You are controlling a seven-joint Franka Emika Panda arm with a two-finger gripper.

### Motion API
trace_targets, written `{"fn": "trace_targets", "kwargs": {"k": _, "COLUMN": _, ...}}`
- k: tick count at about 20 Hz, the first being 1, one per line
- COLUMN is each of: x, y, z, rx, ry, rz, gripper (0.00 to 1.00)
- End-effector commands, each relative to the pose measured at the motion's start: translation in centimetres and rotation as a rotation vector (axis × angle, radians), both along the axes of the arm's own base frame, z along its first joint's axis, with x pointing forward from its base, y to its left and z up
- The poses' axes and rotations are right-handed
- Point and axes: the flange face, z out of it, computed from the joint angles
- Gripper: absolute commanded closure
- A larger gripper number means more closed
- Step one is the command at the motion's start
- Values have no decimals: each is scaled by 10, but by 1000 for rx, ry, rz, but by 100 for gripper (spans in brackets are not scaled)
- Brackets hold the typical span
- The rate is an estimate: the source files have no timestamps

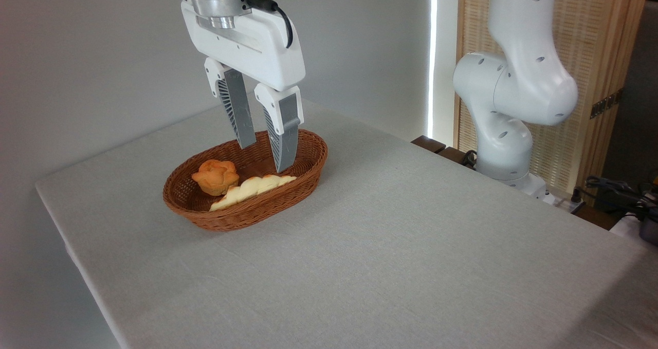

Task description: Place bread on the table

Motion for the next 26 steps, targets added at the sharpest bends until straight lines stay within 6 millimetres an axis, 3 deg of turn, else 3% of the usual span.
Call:
{"fn": "trace_targets", "kwargs": {"k": 1, "x": -2, "y": 3, "z": 5, "rx": -6, "ry": -6, "rz": -18, "gripper": 0}}
{"fn": "trace_targets", "kwargs": {"k": 12, "x": -2, "y": 3, "z": 5, "rx": -6, "ry": -6, "rz": -18, "gripper": 0}}
{"fn": "trace_targets", "kwargs": {"k": 22, "x": -8, "y": -13, "z": 0, "rx": -19, "ry": 9, "rz": -29, "gripper": 0}}
{"fn": "trace_targets", "kwargs": {"k": 26, "x": -14, "y": -62, "z": -27, "rx": -10, "ry": 49, "rz": -66, "gripper": 0}}
